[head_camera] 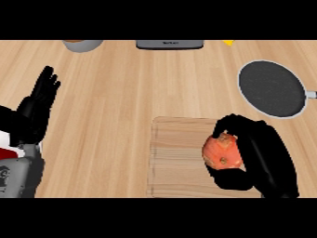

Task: Pick the squash from the cutting board and place it in the pan

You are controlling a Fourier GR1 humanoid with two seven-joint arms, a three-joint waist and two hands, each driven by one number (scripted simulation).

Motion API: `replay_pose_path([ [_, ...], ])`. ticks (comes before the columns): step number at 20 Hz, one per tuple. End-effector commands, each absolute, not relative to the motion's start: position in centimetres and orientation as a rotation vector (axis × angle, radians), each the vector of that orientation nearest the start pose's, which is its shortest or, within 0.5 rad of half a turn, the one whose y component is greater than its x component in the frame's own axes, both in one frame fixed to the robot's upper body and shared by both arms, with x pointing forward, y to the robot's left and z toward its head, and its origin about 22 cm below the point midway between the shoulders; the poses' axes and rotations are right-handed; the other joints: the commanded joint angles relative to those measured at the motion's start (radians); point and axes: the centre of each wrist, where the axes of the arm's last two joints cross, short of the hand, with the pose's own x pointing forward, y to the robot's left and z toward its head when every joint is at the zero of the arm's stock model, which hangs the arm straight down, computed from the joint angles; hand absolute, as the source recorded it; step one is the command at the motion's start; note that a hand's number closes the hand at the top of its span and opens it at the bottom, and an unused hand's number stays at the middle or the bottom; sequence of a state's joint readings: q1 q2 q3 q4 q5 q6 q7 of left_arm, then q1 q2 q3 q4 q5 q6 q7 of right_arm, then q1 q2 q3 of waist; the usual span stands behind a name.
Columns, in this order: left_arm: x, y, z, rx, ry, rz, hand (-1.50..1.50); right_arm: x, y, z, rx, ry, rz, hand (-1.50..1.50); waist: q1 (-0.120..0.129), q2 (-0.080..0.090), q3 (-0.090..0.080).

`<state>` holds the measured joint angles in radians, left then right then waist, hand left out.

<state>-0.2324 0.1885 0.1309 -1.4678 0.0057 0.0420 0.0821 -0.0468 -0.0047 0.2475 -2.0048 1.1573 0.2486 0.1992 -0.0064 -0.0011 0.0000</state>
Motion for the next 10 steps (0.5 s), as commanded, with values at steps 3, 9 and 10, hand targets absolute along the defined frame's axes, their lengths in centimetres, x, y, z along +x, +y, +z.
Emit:
replay_pose_path([
  [3,29.4,27.8,5.7,0.195,-1.624,-0.058,0.00,23.9,-20.5,13.4,-0.859,-1.689,0.702,1.50,0.008,0.001,0.000],
  [9,29.1,27.0,5.1,0.210,-1.635,-0.049,0.00,29.6,-28.7,11.9,-0.806,-1.672,0.536,1.50,0.017,0.005,0.001],
  [10,29.1,27.6,4.6,0.187,-1.614,-0.074,0.00,31.7,-29.3,14.3,-0.858,-1.668,0.544,1.50,0.023,0.006,0.001],
])
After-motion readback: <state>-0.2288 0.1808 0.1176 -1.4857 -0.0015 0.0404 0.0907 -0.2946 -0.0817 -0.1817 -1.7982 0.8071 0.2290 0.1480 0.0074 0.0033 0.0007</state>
